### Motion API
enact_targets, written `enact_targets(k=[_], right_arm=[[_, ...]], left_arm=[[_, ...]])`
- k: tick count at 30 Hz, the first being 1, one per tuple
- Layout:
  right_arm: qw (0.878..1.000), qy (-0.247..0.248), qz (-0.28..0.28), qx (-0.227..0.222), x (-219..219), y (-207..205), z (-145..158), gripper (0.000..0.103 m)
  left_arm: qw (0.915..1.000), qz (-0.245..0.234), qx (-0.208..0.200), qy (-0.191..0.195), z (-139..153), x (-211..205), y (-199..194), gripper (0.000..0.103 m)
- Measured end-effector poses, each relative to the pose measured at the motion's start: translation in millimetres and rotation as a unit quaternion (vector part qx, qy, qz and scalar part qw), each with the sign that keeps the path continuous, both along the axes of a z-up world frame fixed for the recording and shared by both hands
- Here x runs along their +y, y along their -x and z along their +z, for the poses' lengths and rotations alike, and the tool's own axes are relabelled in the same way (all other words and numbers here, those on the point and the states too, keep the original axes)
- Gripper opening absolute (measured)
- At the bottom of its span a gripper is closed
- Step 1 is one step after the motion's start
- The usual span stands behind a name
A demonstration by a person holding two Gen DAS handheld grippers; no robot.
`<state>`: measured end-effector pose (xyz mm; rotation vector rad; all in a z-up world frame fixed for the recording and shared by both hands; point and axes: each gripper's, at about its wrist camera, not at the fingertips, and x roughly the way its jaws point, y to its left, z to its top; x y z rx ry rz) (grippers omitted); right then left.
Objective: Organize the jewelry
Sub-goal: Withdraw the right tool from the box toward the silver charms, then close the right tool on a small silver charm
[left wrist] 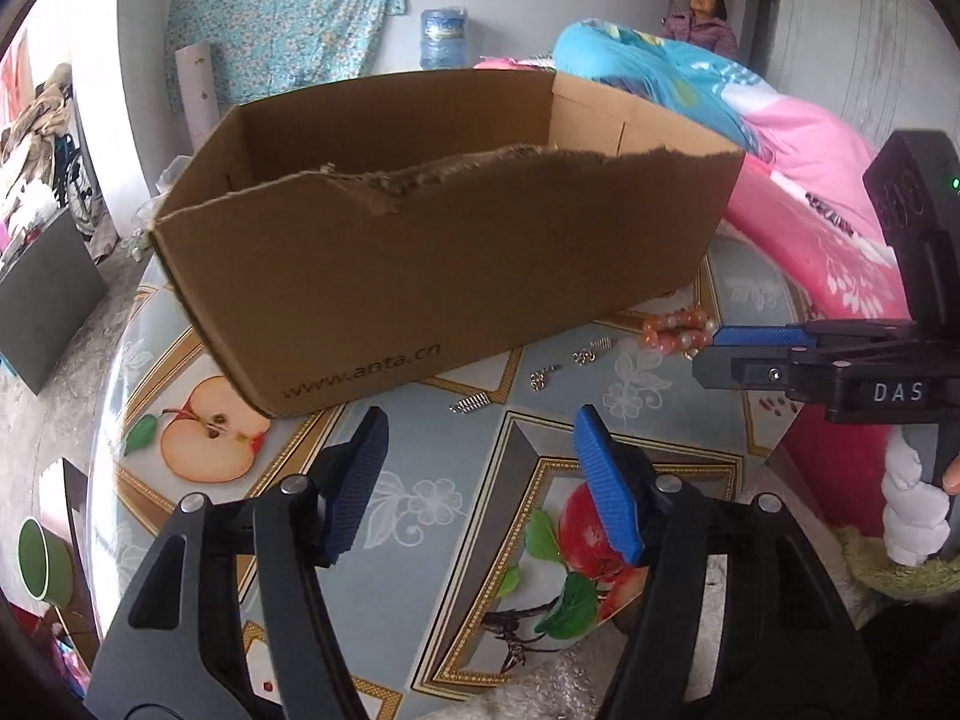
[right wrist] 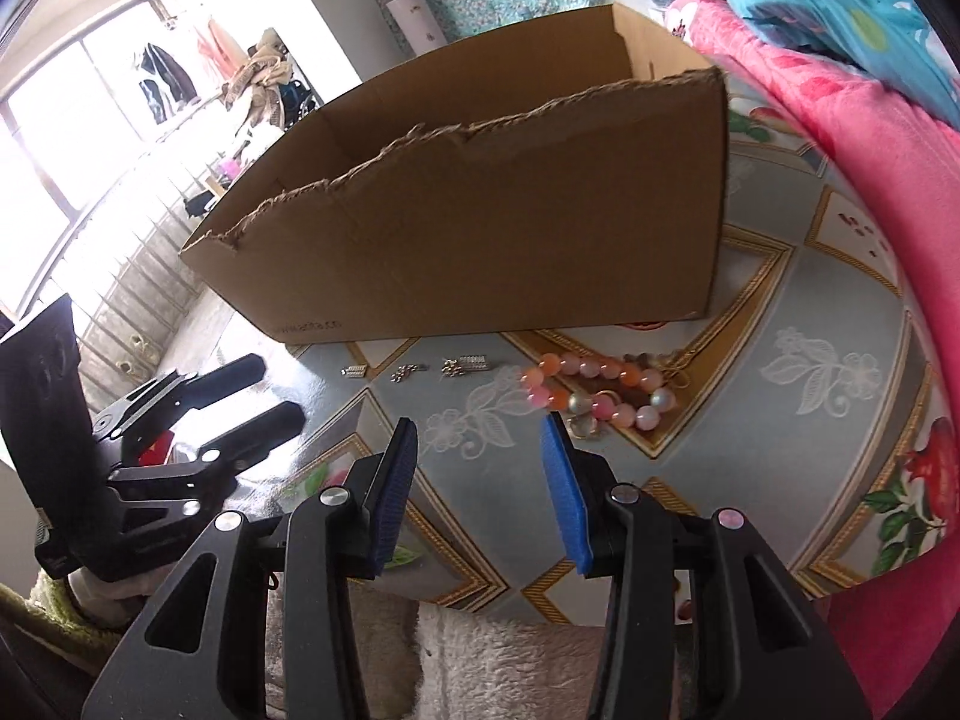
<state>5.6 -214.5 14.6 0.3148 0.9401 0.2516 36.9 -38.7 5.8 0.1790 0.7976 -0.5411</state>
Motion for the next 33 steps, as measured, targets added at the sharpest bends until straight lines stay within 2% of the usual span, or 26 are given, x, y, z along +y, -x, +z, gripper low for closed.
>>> enact_targets(k=[4,7,12,15,18,20,27,33], right_arm=[[1.000,-0.004,0.020,-0.001,11.6,-4.6,-4.4,0.039],[1.000,-0.005,0.029,-0.004,14.1,-8.3,-5.2,0.039],[0.999,-0.014,0.035,-0.001,15.3,-14.9,-8.1,0.039],[0.999,-0.019,0.036,-0.002,13.5,-20.6,-7.8,0.039],[0.999,-0.022,0.036,-0.002,14.2,-22.9,-9.0,0.039],[0.999,-0.021,0.035,-0.001,14.6,-23.3,-9.8,0.039],[0.999,-0.006,0.045,-0.010,18.7,-21.7,-5.7,0.039],[0.997,0.019,0.077,-0.024,41.5,-25.7,-1.3,0.038]], left_arm=[[0.9996,-0.004,0.007,-0.028,-14.2,-10.1,-11.5,0.045],[0.9993,-0.007,0.017,-0.032,-20.0,-10.9,-19.0,0.037],[0.9985,-0.019,0.028,-0.044,-25.0,-14.9,-29.3,0.036],[0.9982,-0.024,0.030,-0.046,-25.1,-14.6,-34.5,0.031],[0.9977,-0.036,0.029,-0.050,-24.1,-16.9,-36.9,0.018],[0.9973,-0.042,0.030,-0.053,-22.4,-19.4,-38.8,0.006],[0.9978,-0.031,0.031,-0.050,-21.5,-15.5,-33.9,0.004],[0.9983,0.000,0.037,-0.045,-20.9,0.0,-26.1,0.004]])
